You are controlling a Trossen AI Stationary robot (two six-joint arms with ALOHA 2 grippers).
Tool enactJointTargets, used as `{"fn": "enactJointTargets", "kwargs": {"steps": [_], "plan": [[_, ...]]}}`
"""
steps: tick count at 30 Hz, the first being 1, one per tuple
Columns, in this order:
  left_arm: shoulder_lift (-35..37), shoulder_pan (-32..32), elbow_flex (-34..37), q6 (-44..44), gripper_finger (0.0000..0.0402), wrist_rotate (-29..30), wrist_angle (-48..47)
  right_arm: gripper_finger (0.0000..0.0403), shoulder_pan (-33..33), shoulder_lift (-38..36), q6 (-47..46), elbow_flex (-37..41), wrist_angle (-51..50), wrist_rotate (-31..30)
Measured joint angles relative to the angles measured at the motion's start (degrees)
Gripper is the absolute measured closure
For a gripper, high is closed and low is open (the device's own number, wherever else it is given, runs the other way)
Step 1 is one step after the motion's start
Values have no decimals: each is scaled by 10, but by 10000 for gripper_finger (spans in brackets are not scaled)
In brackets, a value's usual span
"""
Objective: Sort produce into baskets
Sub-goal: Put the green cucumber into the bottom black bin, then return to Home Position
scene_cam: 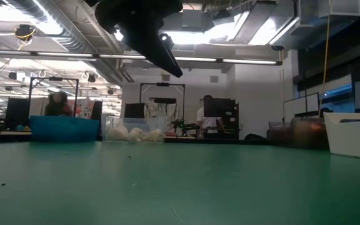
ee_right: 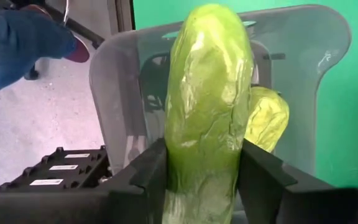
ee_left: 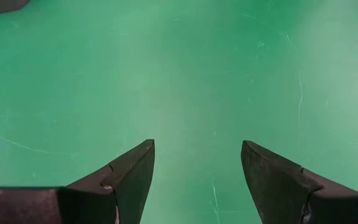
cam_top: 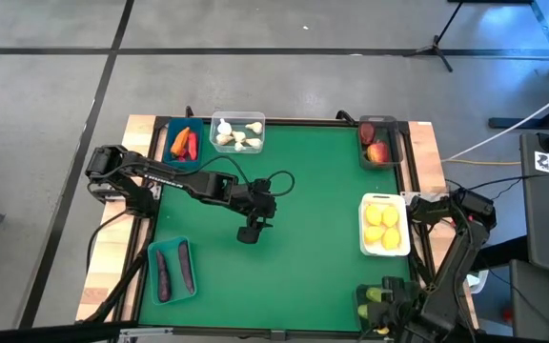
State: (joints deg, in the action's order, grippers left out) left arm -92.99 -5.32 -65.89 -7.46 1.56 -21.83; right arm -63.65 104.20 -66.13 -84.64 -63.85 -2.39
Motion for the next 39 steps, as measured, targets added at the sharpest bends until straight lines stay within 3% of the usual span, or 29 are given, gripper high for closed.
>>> {"fn": "enactJointTargets", "kwargs": {"steps": [10, 16, 27, 39], "plan": [[0, 0, 0, 0, 164, 0, 0, 249, -1, 0, -41, 0, -6, 48], [0, 0, 0, 0, 164, 0, 0, 245, -1, 0, -42, 0, -6, 45], [0, 0, 0, 0, 164, 0, 0, 155, -1, 0, -91, 0, -18, 42], [17, -13, 0, 21, 164, 0, 31, 148, 30, -18, -74, -9, -26, -78]]}}
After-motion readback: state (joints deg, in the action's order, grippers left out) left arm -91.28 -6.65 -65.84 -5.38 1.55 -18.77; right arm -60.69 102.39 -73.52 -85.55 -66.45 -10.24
